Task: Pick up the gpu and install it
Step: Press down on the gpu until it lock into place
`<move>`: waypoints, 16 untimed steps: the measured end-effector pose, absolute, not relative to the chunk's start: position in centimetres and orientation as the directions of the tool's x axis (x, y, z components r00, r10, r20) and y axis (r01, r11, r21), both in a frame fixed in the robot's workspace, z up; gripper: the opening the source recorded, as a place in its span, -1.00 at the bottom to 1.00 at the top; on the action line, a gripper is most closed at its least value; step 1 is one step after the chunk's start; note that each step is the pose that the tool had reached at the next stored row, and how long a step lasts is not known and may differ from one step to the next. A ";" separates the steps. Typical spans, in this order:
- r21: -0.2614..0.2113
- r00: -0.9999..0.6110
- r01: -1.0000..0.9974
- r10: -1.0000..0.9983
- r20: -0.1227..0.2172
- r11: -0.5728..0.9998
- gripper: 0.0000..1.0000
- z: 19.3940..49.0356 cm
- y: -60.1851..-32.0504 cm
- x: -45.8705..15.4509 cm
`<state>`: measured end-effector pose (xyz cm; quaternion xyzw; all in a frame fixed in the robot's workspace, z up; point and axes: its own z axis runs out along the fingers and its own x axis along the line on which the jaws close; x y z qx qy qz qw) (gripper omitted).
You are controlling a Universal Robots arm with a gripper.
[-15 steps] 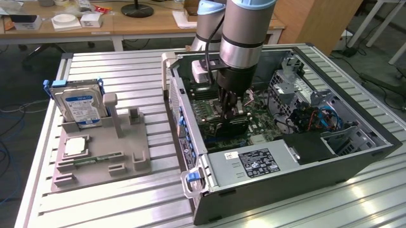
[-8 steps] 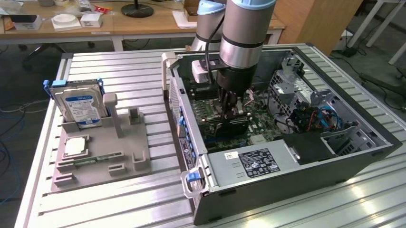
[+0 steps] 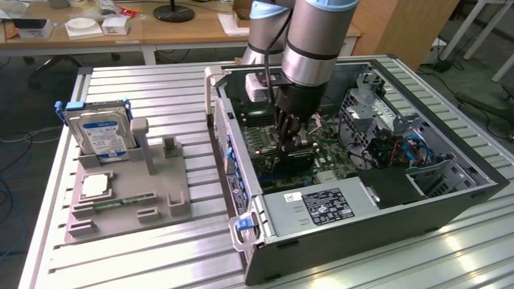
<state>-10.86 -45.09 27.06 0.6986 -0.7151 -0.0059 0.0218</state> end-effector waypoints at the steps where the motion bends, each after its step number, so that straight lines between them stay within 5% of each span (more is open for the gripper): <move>1: 0.057 -0.022 -0.998 -0.999 0.025 0.024 -0.80 27.1 -45.1 -10.7; 16: 0.324 -0.014 -0.946 -0.999 0.032 0.024 -0.80 27.2 -45.1 -9.3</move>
